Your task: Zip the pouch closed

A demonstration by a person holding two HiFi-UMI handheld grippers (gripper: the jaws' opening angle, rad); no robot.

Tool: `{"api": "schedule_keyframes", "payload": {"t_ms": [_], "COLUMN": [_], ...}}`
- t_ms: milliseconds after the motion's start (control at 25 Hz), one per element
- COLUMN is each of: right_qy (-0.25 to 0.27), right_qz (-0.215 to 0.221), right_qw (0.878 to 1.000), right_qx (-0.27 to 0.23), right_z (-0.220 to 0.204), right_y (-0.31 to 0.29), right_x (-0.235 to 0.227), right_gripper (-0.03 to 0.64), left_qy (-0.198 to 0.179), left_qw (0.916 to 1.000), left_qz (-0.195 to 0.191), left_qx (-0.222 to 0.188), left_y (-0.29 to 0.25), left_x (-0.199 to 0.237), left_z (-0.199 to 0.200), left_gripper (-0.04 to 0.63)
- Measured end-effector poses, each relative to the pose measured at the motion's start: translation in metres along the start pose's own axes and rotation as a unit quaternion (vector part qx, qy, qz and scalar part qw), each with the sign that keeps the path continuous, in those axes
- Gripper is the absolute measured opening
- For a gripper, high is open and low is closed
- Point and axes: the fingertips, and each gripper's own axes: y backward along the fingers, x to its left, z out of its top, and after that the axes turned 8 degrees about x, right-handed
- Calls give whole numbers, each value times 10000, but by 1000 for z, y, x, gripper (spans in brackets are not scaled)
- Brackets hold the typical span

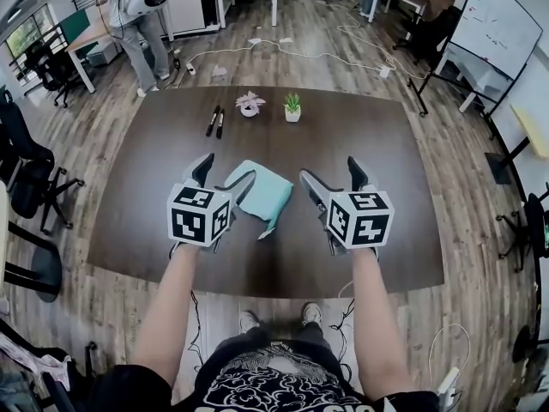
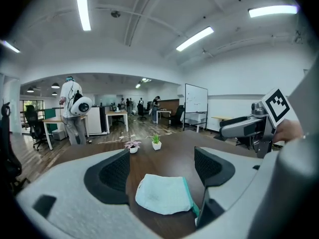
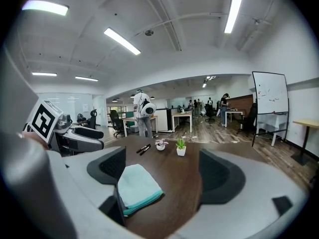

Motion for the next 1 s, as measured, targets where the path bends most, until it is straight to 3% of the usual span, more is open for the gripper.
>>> {"api": "schedule_keyframes", "payload": {"t_ms": [480, 1000], "right_qy": [-204, -414], "right_qz": [-56, -180], "right_qw": [9991, 9978], "right_qx": [363, 484], "right_z": [-56, -95], "right_y": [-12, -17], "right_x": [16, 40], "right_gripper": [453, 428], "left_qy": [-284, -736], "left_qw": [9969, 9868], "left_qz": [-521, -1031], "left_qx": [515, 1011], "left_y": [-27, -38], "left_x": [-26, -55], "left_z": [-67, -132], "left_gripper": [371, 371]}}
